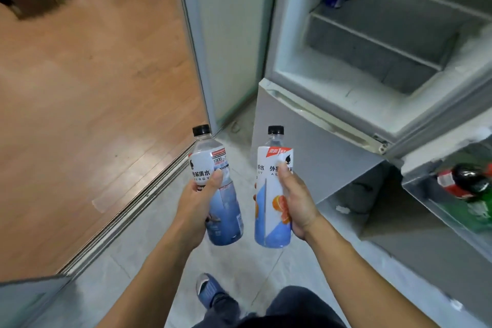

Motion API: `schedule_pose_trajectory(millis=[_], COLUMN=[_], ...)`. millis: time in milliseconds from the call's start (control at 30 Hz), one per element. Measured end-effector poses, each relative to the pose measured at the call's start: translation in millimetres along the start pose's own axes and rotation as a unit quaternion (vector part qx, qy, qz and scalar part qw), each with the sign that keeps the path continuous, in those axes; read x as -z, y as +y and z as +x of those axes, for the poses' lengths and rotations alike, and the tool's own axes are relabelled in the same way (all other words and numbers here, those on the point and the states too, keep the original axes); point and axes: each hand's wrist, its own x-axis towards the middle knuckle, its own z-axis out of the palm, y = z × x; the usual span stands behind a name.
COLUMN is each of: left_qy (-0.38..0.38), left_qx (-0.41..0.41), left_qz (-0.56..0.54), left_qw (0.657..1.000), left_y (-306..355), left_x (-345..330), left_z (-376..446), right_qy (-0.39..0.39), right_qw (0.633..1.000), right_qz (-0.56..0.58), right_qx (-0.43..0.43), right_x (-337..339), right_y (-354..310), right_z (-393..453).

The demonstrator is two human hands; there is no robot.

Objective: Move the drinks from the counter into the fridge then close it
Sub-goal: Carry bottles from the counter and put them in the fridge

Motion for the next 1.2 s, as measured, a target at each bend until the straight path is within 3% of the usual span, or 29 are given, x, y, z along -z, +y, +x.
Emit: schedule_pose_trajectory(millis=[233, 400, 767, 1033, 1200], left_qy=[-0.137, -0.186, -0.201, -0.224, -0.222], left_qx=[-0.010, -0.026, -0.093, -0.162, -0.147], left_qz=[0.035, 0.097, 0.167, 0.258, 0.284], left_qw=[0.990, 0.977, 0.961, 0.926, 0.921], left_y=[46.1, 59.4, 110.8, 155.2, 171.9], left_x=[-35.1, -84.6, -193.4, -266.5, -295.8], left_z=[78.0, 132.3, 239.8, 316.9, 352.7], right_qy=[0.141, 0.236, 0.364, 0.424, 0.462], right_qw=[0.988, 0.967, 0.914, 0.871, 0.855], right_qz=[0.014, -0.026, -0.100, -0.126, -0.106], right_qx=[0.056, 0.088, 0.151, 0.214, 0.212], right_x=[4.0, 38.6, 117.6, 145.1, 162.5], right_y=[-27.0, -47.5, -149.8, -206.2, -239.1], right_z=[29.7, 67.1, 155.2, 206.9, 237.7])
